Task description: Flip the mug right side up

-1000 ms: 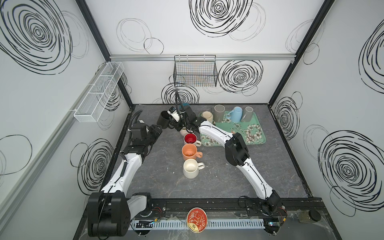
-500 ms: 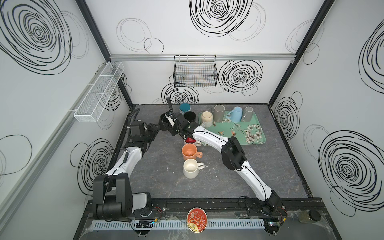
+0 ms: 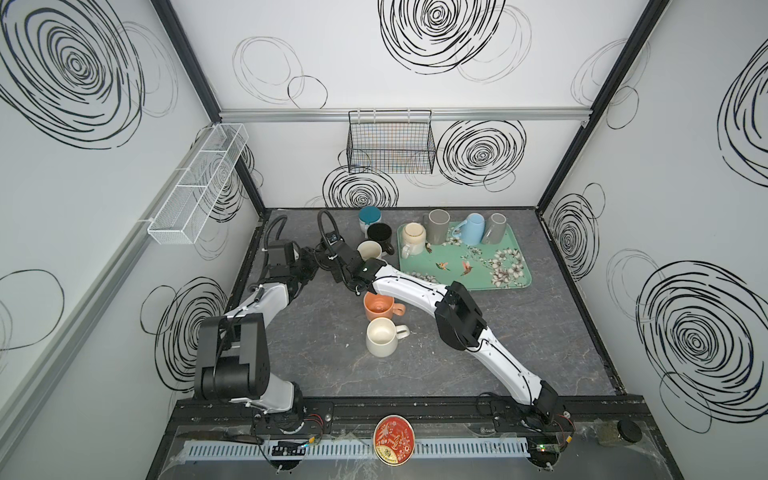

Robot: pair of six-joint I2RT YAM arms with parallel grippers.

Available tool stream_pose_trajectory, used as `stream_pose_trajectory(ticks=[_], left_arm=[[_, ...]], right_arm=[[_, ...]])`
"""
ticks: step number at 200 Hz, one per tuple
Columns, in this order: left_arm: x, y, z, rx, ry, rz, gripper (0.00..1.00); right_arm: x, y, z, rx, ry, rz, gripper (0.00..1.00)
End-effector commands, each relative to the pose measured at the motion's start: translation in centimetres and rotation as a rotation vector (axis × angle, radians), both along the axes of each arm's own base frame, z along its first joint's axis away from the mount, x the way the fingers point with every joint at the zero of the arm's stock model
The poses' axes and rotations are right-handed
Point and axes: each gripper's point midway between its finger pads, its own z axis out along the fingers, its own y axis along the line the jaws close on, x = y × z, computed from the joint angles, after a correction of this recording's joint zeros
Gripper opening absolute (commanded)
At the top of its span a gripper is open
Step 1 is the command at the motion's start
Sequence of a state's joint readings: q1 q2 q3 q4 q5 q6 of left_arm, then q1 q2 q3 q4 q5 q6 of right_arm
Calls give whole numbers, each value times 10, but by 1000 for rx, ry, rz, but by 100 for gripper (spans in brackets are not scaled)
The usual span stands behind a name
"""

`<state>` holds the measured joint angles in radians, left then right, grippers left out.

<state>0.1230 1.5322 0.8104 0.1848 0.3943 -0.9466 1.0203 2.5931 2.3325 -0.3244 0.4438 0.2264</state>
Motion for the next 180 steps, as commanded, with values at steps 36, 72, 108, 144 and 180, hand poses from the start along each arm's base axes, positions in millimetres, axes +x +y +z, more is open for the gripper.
stream_pose_trajectory(ticks=[36, 72, 108, 144, 180], left_arm=[[15, 18, 27, 54, -59, 9, 47], [13, 31, 31, 98, -23, 16, 48], [15, 44, 35, 127, -26, 22, 48], [5, 43, 25, 156, 4, -10, 49], [4, 36, -8, 135, 58, -69, 49]], right_arm=[[2, -1, 20, 107, -68, -195, 0], [3, -6, 9, 167, -15, -262, 0], [20, -10, 14, 182, -39, -289, 0], [29, -25, 1, 148, -3, -325, 0], [17, -31, -2, 69, 5, -307, 11]])
